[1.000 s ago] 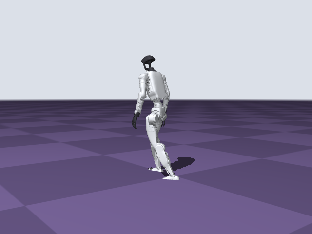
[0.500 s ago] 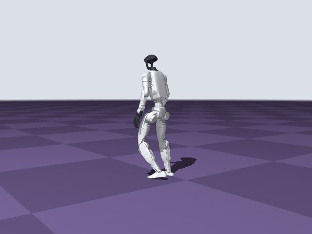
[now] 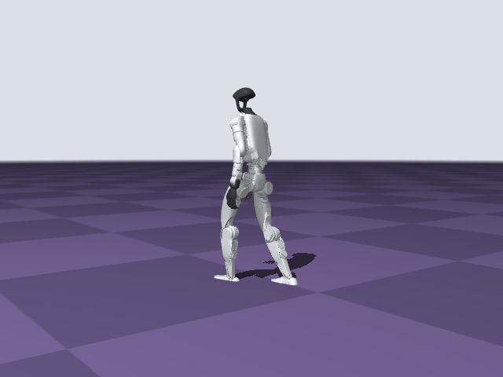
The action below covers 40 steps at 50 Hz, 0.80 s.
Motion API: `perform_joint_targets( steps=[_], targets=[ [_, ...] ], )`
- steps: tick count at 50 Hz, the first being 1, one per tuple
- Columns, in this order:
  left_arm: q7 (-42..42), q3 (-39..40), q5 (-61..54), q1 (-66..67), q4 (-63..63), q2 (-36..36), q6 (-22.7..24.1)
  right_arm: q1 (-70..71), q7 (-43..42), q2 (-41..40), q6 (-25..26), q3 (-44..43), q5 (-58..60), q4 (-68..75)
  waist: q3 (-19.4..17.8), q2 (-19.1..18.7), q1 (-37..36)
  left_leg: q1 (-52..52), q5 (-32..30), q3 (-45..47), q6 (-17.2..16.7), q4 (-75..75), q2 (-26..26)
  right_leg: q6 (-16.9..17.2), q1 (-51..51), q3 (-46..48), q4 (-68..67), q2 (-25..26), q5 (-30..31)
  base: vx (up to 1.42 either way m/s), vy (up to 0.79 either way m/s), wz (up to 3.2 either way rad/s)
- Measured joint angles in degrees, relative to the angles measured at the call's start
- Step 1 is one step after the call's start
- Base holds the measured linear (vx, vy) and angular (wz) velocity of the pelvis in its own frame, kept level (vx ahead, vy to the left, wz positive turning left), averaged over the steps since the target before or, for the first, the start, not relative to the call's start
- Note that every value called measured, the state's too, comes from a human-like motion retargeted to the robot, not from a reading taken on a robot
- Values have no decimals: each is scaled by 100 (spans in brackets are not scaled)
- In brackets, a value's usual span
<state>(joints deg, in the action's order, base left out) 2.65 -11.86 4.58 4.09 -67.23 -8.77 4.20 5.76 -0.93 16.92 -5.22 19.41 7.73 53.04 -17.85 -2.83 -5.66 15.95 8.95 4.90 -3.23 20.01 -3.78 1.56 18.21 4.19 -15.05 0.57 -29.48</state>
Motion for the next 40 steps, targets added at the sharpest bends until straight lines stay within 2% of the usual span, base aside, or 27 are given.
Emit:
perform_joint_targets(
  steps=[5, 10, 15, 18, 21, 24, 28, 35, 40],
  targets=[
    [69, -49, -12, -165, 38, -24, 26, -97, 4, -102, -2, -19, -62, 41, 43, 125, -113, -134, 309, 35, 252, 316, -83, 95, 70, 152, -386, -159, 12, 36, 5, -22],
    [130, -109, -47, -465, 126, -97, 67, -201, 38, -114, -9, -32, -144, -26, 93, 319, -111, -422, 565, 61, 494, 308, -296, 368, -137, 139, -1330, -430, 481, 34, 7, -5],
    [256, -212, 47, -758, 321, -187, 120, -383, -14, -66, -60, 9, -192, -319, 127, 588, 87, -770, 724, 45, 660, 113, -669, 680, -766, 94, -2908, -845, 1085, 30, 6, 11],
    [370, -284, 163, -978, 480, -290, 152, -460, -115, -11, -108, 42, -187, -605, 126, 694, 272, -982, 794, -16, 681, -40, -825, 620, -1246, 157, -3727, -1141, 1060, 29, 5, 18],
    [486, -366, 290, -1227, 626, -417, 184, -524, -245, 62, -157, 88, -166, -942, 110, 740, 509, -1205, 873, -126, 649, -178, -896, 461, -1699, 213, -4111, -1358, 787, 28, 4, 28],
    [594, -449, 402, -1522, 725, -550, 203, -555, -375, 151, -186, 153, -152, -1283, 85, 729, 789, -1431, 957, -278, 597, -324, -873, 334, -2116, 195, -3989, -1396, 500, 27, 4, 38],
    [705, -577, 489, -1964, 792, -707, 229, -549, -519, 267, -181, 252, -140, -1679, 19, 652, 1171, -1709, 1069, -523, 526, -510, -740, 335, -2575, -23, -3246, -1136, 427, 26, 4, 48],
    [789, -817, 539, -2660, 857, -905, 327, -464, -689, 385, -120, 446, -56, -2041, -130, 528, 1620, -2145, 1161, -895, 441, -881, -473, 636, -2968, -776, -1532, -388, 1099, 21, 2, 42],
    [753, -962, 527, -2906, 907, -939, 361, -460, -702, 417, -80, 557, 36, -2067, -182, 553, 1727, -2377, 1221, -1017, 411, -993, -426, 748, -3006, -1059, -1051, -165, 1375, 14, -3, 21]
  ],
)
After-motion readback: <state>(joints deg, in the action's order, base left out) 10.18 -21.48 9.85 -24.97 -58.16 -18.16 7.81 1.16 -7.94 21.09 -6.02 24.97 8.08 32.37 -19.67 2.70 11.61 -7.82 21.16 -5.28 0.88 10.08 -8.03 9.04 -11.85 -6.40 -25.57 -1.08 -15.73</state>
